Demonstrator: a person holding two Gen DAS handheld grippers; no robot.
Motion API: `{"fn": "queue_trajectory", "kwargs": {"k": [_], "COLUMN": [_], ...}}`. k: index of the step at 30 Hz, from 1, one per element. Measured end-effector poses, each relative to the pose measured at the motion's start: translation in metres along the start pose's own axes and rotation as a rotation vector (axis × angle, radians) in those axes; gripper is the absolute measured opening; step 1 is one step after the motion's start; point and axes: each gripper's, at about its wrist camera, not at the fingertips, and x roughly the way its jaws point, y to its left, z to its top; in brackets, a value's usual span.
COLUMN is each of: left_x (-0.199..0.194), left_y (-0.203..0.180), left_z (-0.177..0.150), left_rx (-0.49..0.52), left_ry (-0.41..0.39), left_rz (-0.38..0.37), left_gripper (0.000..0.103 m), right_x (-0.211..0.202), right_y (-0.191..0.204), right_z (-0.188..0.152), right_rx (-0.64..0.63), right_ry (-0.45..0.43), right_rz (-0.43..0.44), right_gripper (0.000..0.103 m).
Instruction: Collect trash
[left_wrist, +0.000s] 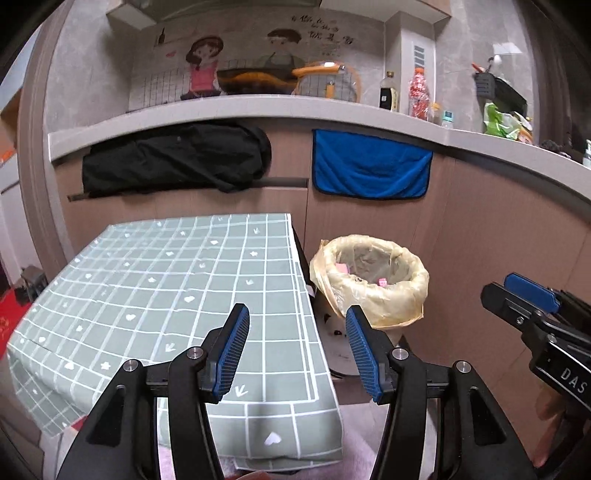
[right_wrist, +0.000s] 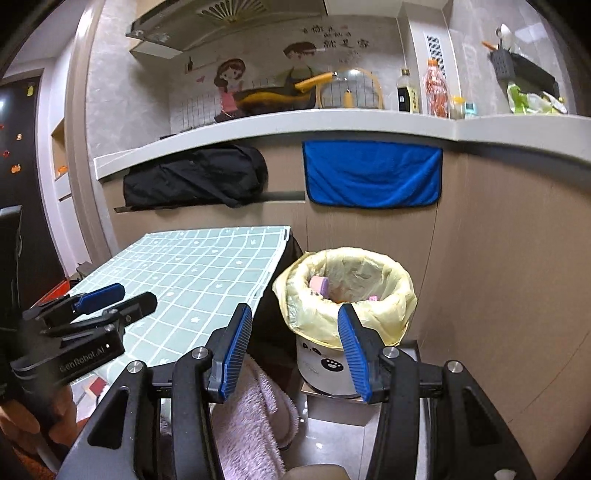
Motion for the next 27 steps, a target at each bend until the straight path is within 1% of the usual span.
{"fn": "queue_trajectory", "kwargs": {"k": [6, 13, 19, 27], "left_x": [-0.027, -0.042, -0.041, -0.042], "left_y": [0.001, 0.005, -0.005, -0.009], "left_z": [-0.008, -0.006, -0.007, -0.007], "left_rx": [0.011, -0.003, 0.024, 0.024], "left_ry": [-0.045, -0.109, -0.105, -0.113], "left_rz": [0.015, 0.017, 0.009, -0.003], "left_gripper": [0.055, 0.055, 0.055, 0.055], "right_x": [-0.018, -0.025, -0.025, -0.022], "right_y": [0.015, 0.023, 0.021, 0.014], "right_z": [-0.007, -0.017, -0.02, -0.02], "right_rx": [-0.004, -0.011, -0.009, 0.005], "right_ry": [-0.014, -0.02, -0.019, -0.01], "right_rz": [0.009, -0.032, -0.051, -0.056], "right_gripper": [0.046, 0.046, 0.046, 0.046]}}
